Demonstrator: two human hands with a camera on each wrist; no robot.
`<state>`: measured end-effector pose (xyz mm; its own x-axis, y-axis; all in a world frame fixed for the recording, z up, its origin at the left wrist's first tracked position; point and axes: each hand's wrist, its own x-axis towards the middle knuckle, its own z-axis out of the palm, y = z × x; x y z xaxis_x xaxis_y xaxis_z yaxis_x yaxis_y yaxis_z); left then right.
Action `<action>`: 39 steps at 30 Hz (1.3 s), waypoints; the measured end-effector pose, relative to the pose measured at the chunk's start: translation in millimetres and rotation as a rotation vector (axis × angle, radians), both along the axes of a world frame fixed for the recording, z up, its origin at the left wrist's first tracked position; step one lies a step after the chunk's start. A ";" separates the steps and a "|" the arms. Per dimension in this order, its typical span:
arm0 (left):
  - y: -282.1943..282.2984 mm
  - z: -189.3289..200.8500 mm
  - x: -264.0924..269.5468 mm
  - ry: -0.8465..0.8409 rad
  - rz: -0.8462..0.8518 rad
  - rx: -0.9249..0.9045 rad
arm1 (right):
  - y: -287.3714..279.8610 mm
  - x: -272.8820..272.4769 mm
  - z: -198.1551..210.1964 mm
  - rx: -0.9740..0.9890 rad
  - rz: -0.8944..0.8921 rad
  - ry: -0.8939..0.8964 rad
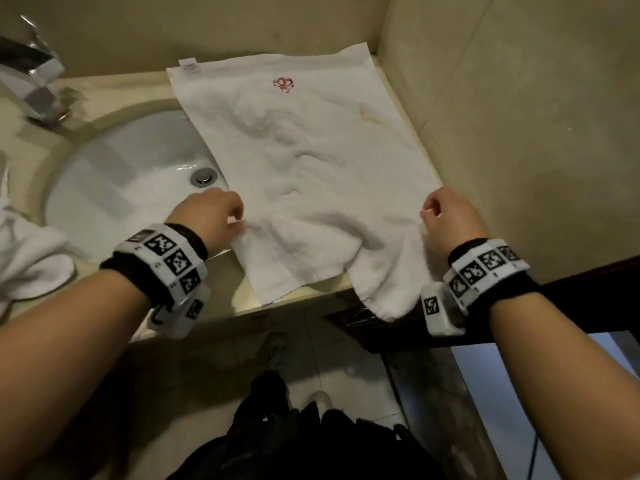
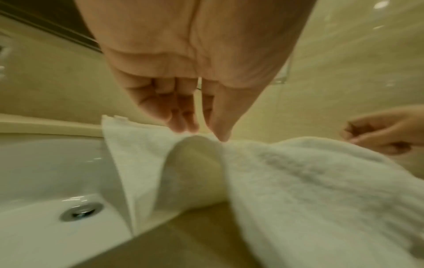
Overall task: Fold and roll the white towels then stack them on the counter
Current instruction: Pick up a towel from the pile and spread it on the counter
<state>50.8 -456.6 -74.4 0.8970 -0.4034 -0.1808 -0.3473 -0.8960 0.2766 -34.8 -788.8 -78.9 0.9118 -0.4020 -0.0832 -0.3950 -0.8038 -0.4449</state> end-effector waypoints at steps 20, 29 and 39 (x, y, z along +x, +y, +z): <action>-32.9 10.3 -41.4 0.241 -0.149 -0.371 | 34.0 -36.8 20.3 -0.165 0.183 -0.121; -13.3 68.0 -28.2 0.080 -0.114 -0.382 | 25.8 -39.1 42.3 -0.314 0.439 0.048; 20.9 45.6 -60.9 0.511 -0.157 -0.371 | -25.9 -71.4 25.4 -0.196 0.195 0.396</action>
<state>-10.0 -435.7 -28.7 0.6600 -0.6402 -0.3931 -0.2087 -0.6589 0.7227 -106.1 -814.6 -53.5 0.8855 -0.2691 -0.3787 -0.3365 -0.9336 -0.1234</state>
